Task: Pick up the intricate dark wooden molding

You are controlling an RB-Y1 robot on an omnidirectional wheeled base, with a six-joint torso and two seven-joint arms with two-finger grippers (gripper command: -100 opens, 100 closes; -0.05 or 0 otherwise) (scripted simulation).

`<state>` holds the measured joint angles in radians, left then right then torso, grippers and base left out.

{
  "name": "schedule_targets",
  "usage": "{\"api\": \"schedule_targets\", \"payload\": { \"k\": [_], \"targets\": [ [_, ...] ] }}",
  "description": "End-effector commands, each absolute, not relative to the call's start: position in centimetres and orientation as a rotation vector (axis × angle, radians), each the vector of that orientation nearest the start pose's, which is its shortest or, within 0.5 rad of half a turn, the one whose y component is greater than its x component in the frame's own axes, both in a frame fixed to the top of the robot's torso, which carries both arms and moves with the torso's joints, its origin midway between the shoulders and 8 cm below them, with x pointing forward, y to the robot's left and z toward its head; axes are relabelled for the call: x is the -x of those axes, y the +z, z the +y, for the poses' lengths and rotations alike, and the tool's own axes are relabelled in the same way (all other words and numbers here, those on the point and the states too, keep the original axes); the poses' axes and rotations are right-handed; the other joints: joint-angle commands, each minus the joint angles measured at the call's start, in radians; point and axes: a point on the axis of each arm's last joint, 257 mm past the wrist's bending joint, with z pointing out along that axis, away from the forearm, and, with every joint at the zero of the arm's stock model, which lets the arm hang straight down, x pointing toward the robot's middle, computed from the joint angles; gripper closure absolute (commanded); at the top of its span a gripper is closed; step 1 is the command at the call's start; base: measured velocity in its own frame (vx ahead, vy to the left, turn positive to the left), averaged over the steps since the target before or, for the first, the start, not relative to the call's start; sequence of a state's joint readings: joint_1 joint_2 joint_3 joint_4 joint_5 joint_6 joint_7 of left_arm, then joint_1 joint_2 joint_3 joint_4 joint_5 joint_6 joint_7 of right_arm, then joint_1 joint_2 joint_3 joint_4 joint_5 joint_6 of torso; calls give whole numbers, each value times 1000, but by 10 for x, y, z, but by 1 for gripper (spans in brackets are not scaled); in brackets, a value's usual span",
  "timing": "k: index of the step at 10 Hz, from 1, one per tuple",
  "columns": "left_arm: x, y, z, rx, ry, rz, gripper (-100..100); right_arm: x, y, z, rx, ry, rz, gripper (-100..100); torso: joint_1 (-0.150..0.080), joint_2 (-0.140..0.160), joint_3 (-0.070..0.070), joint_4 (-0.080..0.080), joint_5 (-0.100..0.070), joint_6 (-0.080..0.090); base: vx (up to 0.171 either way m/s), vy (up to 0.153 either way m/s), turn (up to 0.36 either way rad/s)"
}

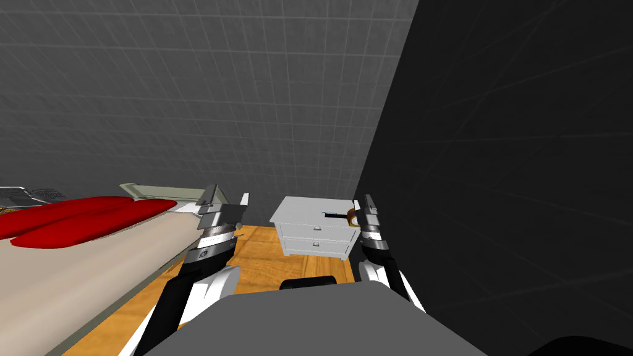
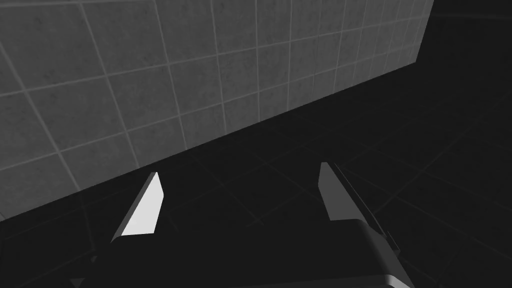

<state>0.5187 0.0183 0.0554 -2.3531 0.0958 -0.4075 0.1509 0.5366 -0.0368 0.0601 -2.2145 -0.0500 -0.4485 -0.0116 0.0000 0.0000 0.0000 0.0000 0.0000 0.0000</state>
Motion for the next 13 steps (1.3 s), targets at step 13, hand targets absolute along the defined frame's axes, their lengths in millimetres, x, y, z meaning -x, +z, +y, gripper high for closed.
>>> {"api": "schedule_targets", "payload": {
  "k": [13],
  "targets": [
    [-338,35,306,779,-1437,545,0,-400,-144,-208,-489,1256,1227,-100,3,-1,-1,0,1,0,10,48,189]
  ]
}}
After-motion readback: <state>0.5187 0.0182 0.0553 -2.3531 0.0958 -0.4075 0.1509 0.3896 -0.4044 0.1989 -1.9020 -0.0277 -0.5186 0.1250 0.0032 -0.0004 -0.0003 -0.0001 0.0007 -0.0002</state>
